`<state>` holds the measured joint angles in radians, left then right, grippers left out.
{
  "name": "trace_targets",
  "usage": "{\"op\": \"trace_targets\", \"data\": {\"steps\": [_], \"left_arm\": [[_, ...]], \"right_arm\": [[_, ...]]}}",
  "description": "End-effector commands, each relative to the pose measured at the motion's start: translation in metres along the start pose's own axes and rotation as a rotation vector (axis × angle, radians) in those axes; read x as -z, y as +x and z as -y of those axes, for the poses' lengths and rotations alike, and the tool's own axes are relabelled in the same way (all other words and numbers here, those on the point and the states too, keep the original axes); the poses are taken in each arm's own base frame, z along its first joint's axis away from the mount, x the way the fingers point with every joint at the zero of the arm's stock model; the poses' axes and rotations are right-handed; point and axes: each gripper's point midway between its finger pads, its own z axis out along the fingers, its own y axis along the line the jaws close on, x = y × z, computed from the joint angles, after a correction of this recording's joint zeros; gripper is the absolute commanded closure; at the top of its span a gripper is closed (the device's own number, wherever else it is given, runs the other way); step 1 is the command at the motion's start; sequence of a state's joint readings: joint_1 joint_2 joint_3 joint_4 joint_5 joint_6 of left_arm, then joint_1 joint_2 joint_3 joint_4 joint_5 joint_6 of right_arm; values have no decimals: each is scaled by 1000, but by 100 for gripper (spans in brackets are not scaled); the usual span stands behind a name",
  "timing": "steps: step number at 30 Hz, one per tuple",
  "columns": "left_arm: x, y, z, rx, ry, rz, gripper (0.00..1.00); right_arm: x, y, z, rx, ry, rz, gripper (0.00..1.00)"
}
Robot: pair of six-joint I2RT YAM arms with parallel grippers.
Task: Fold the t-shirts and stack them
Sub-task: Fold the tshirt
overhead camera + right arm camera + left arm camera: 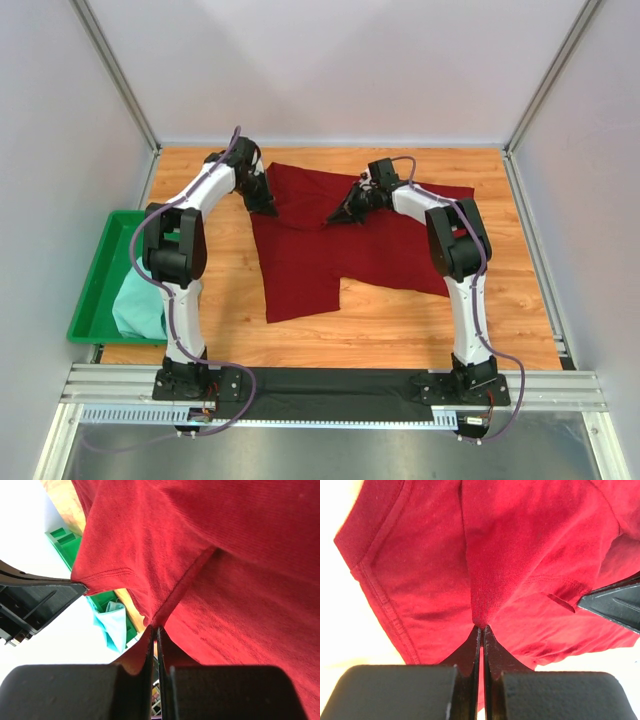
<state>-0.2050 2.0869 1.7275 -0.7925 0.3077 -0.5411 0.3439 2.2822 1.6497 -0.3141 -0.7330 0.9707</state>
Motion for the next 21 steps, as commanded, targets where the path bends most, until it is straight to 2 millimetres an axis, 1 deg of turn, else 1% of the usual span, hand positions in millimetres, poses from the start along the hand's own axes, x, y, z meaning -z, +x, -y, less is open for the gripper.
{"op": "trace_targets", "data": {"steps": [1, 5, 9, 11, 13, 14, 15, 16, 17, 18, 19, 20, 21], "left_arm": [[9, 7, 7, 25, 23, -18, 100], [7, 16, 2, 40, 9, -43, 100], [6, 25, 3, 58, 12, -57, 99], [6, 32, 3, 61, 12, -67, 94], [10, 36, 4, 71, 10, -64, 85], [14, 36, 4, 71, 3, -55, 83], [17, 36, 0, 67, -25, -39, 73], [28, 31, 1, 57, -33, -7, 70], [34, 28, -1, 46, -54, 16, 66], [40, 20, -8, 31, -100, 61, 64], [51, 10, -4, -2, -98, 115, 63], [55, 0, -2, -24, -96, 159, 62], [57, -19, 3, -54, -90, 233, 62]], "right_arm": [[20, 7, -26, 33, -43, -14, 97], [22, 8, -25, 19, -36, -26, 96], [26, 14, -16, 3, -10, -34, 93], [30, 15, -13, -1, -3, -36, 89], [35, 17, -9, 2, 10, -44, 86], [40, 20, -7, -4, 27, -52, 79], [42, 21, -6, 3, 39, -49, 75], [47, 21, -4, 32, 49, -43, 68], [50, 25, 1, 28, 78, -51, 65], [57, 23, 0, 47, 97, -28, 64], [62, 22, 0, 60, 112, -21, 63], [68, 26, 5, 74, 142, -27, 63], [79, 22, 2, 101, 168, 18, 63]]}}
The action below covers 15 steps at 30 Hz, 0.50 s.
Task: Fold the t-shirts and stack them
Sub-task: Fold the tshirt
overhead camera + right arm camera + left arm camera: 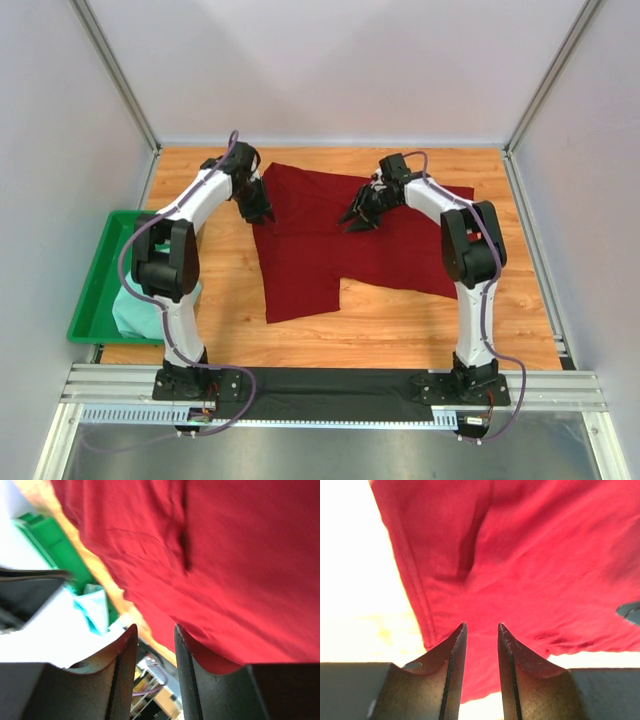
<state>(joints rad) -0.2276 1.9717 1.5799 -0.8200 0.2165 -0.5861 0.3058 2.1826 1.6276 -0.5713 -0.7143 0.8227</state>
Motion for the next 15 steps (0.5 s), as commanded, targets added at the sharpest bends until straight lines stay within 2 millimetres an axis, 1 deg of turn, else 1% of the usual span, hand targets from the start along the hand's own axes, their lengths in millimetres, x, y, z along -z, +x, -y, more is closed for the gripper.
{"op": "trace_targets", "data": {"steps": [1, 2, 3, 4, 5, 6, 7, 8, 9, 10, 11, 12, 13, 14, 15], "left_arm": [[49, -66, 25, -120, 32, 301, 62], [50, -87, 37, -146, 71, 373, 62], [48, -98, 45, -175, 95, 404, 62], [37, -117, 53, -207, 109, 427, 62], [31, -129, 58, -216, 118, 442, 62], [25, -140, 63, -222, 121, 451, 62], [10, -159, 71, -229, 133, 463, 62], [2, -168, 78, -231, 159, 478, 63], [-6, -175, 82, -234, 169, 488, 63], [-22, -181, 79, -226, 160, 488, 63], [-29, -187, 72, -210, 126, 506, 63], [-34, -193, 69, -188, 120, 525, 63], [-47, -193, 63, -171, 112, 516, 63], [-50, -196, 62, -161, 125, 521, 63], [-59, -196, 54, -111, 121, 506, 63]], "right_arm": [[46, 1, -9, 110, 74, 87, 63], [54, -7, -1, 132, 129, 134, 62], [62, -13, 3, 133, 163, 168, 62], [78, -27, 4, 138, 185, 227, 62], [86, -32, 12, 143, 232, 260, 62], [99, -49, 29, 162, 338, 345, 61], [112, -61, 36, 166, 385, 399, 60], [121, -71, 44, 171, 426, 447, 59], [132, -85, 57, 179, 498, 515, 58], [140, -95, 63, 183, 519, 554, 57], [143, -103, 67, 180, 539, 575, 56], [153, -114, 79, 186, 611, 624, 55], [159, -121, 85, 185, 626, 641, 54], [159, -127, 96, 180, 659, 644, 54], [165, -133, 98, 181, 679, 663, 54]]}}
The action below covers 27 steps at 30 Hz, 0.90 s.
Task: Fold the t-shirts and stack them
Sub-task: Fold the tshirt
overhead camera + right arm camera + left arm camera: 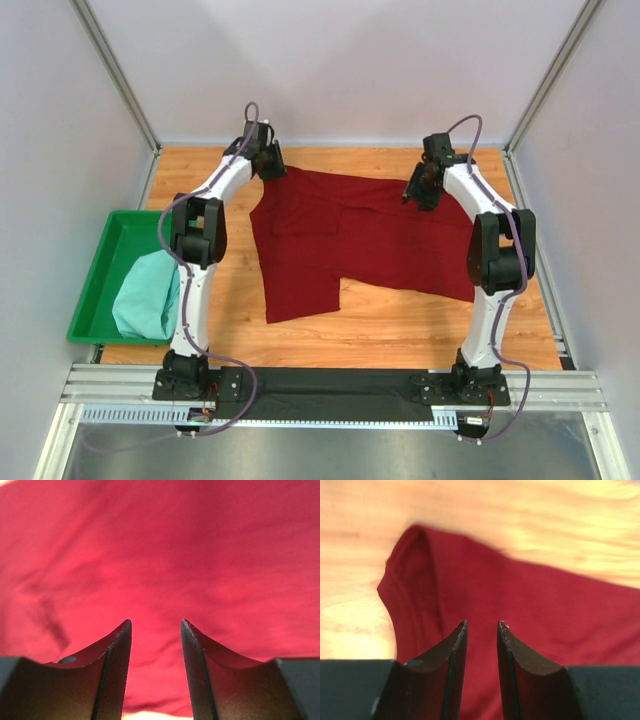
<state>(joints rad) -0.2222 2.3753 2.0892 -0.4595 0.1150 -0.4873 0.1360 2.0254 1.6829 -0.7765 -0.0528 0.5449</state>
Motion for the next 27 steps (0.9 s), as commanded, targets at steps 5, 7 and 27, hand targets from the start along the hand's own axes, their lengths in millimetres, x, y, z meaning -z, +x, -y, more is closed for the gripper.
{"op": "trace_targets", "data": {"steps": [5, 7, 27], "left_arm": [[-28, 10, -27, 157, -26, -15, 64], [-33, 16, -43, 202, -72, -33, 64], [96, -62, -21, -65, -119, 66, 49]], "right_arm": [[-9, -63, 68, 12, 225, 181, 52], [-17, -68, 83, 2, 253, 179, 52], [-10, -97, 103, -48, 293, 118, 49]]}}
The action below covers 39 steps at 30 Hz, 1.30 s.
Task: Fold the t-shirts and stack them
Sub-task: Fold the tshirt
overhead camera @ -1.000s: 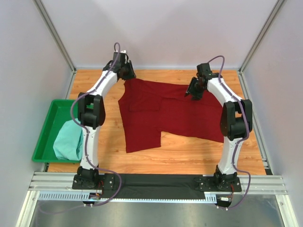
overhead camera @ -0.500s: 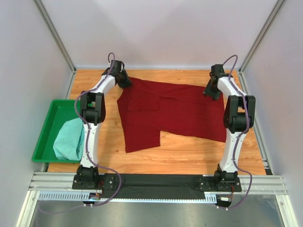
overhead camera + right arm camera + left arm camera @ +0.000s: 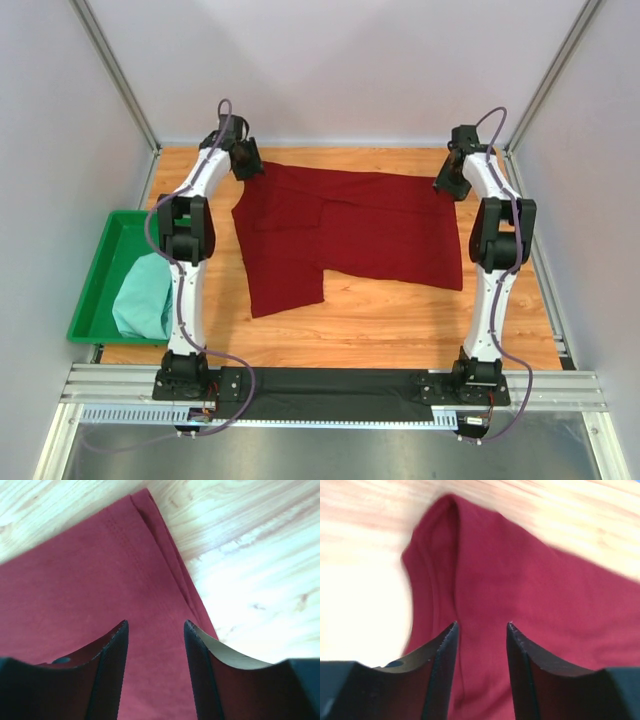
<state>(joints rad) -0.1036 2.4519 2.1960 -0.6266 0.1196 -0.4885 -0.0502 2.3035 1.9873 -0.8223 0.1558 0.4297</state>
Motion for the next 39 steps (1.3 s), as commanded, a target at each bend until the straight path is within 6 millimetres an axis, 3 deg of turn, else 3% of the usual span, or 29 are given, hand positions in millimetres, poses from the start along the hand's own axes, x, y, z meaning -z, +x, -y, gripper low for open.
{"op": "trace_targets", "data": {"steps": [1, 2, 3, 4, 5, 6, 7, 8, 9, 10, 11, 12, 13, 14, 17, 22, 26, 33, 37, 39], "left_arm": [[122, -40, 42, -169, -58, 157, 49], [156, -45, 47, -173, -67, 202, 45], [157, -23, 36, -165, -112, 155, 38], [166, -9, 32, -168, -143, 133, 38], [193, -6, 34, -161, -136, 159, 38], [184, 30, 19, -143, -159, 77, 40], [205, 41, 29, -136, -82, 77, 42], [195, 85, 13, -134, -89, -22, 44], [199, 102, 12, -132, -70, -43, 49], [204, 122, 22, -139, 4, -75, 53], [215, 155, 11, -139, 14, -118, 54], [222, 170, 15, -119, 58, -131, 55], [229, 185, 12, -113, 72, -144, 55], [240, 211, 4, -91, 83, -164, 55], [252, 250, -13, -2, 76, -204, 51], [251, 289, -50, 135, -78, -256, 52], [242, 310, -67, 169, -168, -314, 53], [211, 316, -62, 117, -104, -320, 51], [205, 340, -76, 147, -190, -421, 51], [200, 344, -72, 167, -164, -431, 58]], "right_arm": [[45, -4, 9, 3, 29, -17, 49], [66, -8, 11, -1, 16, 5, 48], [68, 8, 17, 5, 27, -33, 47], [76, 17, 18, 13, 5, -51, 46], [84, 24, 20, 14, -3, -64, 46], [98, 39, 24, 21, -15, -79, 45], [107, 52, 19, 30, -66, -106, 45], [115, 62, 16, 33, -95, -122, 45], [139, 69, 14, 21, -152, -109, 45], [139, 101, 15, 1, -194, -193, 45], [148, 116, 19, -20, -211, -216, 46], [168, 119, 19, -34, -263, -177, 47], [168, 155, 25, -47, -289, -261, 47], [173, 168, 27, -76, -303, -281, 47], [181, 204, 41, -139, -322, -310, 47], [185, 235, 50, -182, -340, -357, 47], [183, 243, 58, -175, -326, -344, 47], [172, 245, 73, -191, -279, -358, 46], [167, 243, 87, -254, -224, -353, 46], [162, 242, 95, -295, -186, -343, 46]]}}
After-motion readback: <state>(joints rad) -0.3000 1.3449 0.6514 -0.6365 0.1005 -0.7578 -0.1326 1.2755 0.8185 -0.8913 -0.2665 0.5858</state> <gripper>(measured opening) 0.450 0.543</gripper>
